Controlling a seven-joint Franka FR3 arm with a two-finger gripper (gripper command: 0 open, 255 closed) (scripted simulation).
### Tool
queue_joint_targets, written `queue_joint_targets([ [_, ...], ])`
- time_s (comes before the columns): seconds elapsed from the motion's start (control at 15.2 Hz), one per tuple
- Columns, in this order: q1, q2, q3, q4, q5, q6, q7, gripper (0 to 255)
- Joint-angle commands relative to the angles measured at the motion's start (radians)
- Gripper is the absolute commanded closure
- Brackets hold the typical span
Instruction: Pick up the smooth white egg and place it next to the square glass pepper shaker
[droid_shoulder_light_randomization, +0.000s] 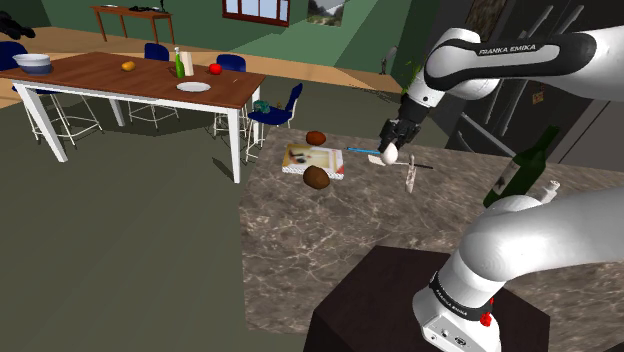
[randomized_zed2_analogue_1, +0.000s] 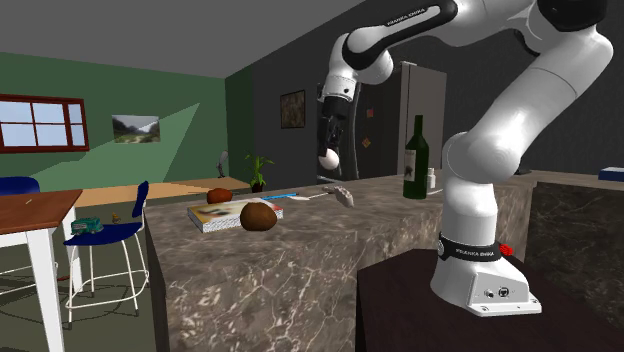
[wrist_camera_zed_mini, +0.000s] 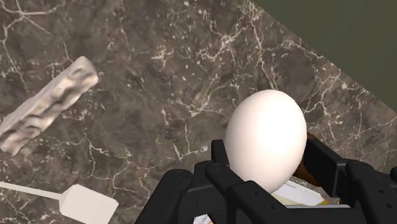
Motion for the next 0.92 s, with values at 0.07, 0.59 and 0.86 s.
queue_joint_targets([
  [0.07, -0.013, -0.011, -0.017, 0.014, -0.012, -0.028, -0.019, 255],
  [0.59, -0.115, -0.046, -0.182, 0.046, -0.119, -0.112, -0.207, 255],
  [0.86, -0.149, -0.031, -0.27, 0.091, -0.165, -0.145, -0.305, 255],
])
